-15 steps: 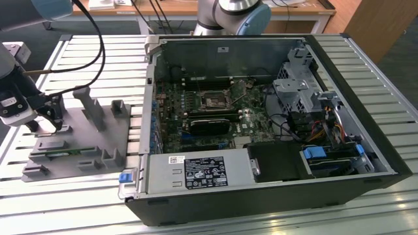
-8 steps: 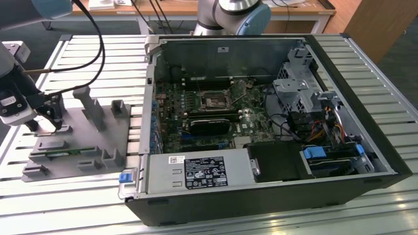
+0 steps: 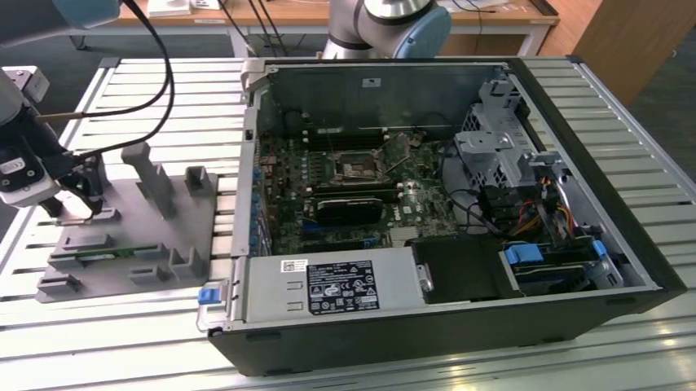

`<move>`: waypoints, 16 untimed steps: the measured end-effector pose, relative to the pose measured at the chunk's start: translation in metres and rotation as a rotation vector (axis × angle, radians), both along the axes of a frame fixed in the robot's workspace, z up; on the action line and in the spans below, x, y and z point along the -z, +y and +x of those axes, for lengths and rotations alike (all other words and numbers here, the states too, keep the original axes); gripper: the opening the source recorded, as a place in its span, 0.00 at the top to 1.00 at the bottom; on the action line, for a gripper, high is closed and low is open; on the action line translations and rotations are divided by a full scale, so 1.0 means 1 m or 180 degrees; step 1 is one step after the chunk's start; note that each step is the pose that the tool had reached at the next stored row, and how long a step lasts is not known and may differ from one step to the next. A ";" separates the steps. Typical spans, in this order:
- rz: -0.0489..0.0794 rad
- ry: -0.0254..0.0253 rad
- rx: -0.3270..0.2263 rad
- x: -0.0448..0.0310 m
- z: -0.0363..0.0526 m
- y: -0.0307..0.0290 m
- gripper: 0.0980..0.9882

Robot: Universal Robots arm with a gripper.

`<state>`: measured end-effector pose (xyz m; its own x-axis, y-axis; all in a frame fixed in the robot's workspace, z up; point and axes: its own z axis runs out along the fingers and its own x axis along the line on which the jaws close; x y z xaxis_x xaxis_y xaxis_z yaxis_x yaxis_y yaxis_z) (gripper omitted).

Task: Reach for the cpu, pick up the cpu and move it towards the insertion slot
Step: 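Pick up the cpu and move it towards the insertion slot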

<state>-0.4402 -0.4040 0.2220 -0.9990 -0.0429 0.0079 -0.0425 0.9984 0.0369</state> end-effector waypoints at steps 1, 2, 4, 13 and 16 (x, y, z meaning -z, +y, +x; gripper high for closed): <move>0.0000 0.0000 0.0000 -0.0004 0.0000 0.0000 0.50; 0.0001 -0.0001 0.0000 -0.0007 0.0000 0.0000 0.50; 0.0000 -0.0001 0.0000 -0.0014 0.0000 0.0000 0.50; 0.0000 0.0000 0.0000 -0.0074 0.0000 0.0004 0.50; 0.0000 0.0000 0.0000 -0.0099 0.0000 0.0005 0.50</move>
